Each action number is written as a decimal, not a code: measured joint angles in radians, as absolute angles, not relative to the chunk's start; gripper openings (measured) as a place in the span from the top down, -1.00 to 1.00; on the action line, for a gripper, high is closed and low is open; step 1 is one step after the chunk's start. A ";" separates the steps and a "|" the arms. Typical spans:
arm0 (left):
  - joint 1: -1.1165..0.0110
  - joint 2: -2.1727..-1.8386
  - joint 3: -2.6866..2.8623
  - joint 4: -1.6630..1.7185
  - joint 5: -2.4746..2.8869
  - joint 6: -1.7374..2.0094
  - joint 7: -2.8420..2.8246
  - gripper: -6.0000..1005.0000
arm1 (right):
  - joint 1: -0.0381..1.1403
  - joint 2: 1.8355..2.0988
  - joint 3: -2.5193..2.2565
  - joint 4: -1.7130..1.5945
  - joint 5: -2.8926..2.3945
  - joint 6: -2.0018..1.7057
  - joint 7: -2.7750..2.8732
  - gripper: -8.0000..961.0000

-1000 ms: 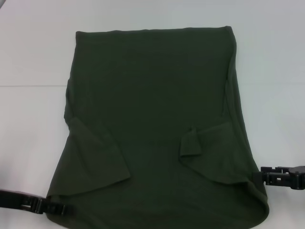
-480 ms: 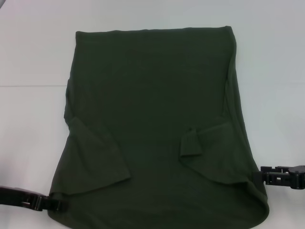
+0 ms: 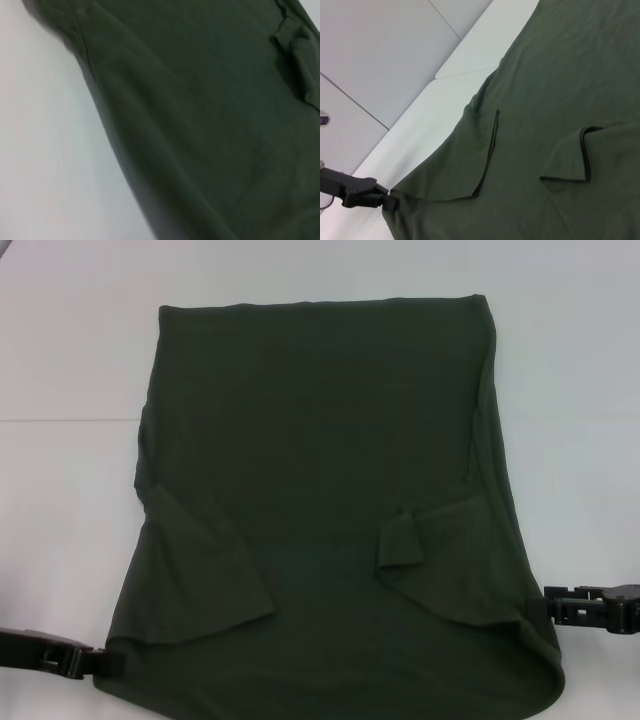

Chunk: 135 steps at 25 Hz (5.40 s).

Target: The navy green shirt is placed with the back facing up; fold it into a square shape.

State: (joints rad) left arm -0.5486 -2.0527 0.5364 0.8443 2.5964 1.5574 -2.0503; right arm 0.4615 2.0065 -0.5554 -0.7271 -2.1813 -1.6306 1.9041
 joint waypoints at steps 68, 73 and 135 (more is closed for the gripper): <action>-0.531 -2.057 0.535 0.840 2.570 1.578 -2.039 0.95 | 0.722 2.098 -1.309 -1.074 -2.795 -1.488 2.658 -0.41; -0.531 -2.058 0.537 0.839 2.570 1.580 -2.039 0.94 | 0.709 2.098 -1.386 -1.088 -2.793 -1.468 2.672 -0.11; -0.503 -2.051 0.424 0.827 2.520 1.615 -2.014 0.94 | 0.373 2.085 -0.596 -0.829 -2.274 -1.382 2.213 0.89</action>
